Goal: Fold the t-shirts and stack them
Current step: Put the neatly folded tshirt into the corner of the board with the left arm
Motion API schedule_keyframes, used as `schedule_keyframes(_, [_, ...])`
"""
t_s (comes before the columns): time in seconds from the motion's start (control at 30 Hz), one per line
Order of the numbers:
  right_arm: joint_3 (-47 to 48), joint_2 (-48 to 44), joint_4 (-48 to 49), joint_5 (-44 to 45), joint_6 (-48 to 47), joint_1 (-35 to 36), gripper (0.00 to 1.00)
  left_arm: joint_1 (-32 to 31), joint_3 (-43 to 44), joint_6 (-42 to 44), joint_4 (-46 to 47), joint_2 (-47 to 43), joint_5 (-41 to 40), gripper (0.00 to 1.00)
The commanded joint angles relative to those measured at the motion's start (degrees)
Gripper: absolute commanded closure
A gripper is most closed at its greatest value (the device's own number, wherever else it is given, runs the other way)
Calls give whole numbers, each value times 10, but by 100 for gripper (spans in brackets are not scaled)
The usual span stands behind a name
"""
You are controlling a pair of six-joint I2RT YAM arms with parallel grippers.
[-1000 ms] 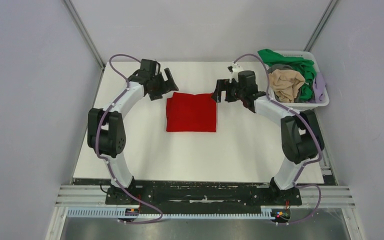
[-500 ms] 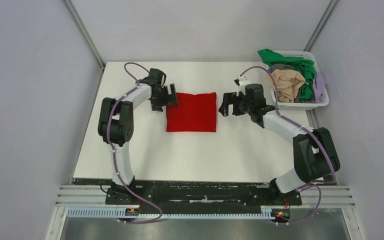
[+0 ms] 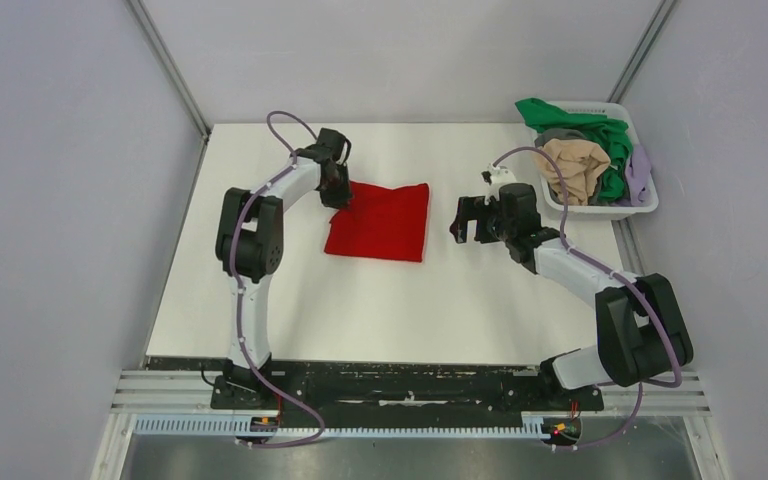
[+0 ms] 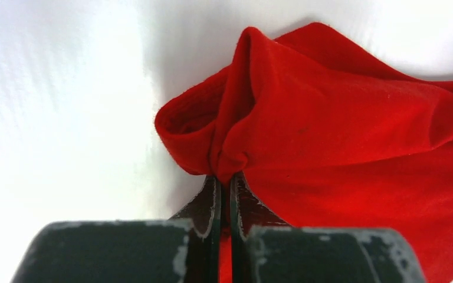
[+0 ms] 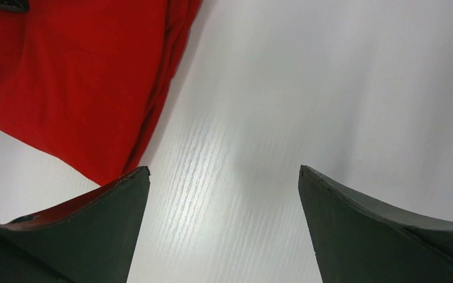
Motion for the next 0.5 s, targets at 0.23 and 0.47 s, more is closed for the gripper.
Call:
schedule_keyframes(0.23, [-6, -13, 42, 57, -23, -5, 2, 56, 122, 136, -33, 31, -300, 98])
schedule_keyframes(0.47, [-4, 2, 54, 96, -39, -5, 2, 137, 248, 200, -19, 88, -307, 98])
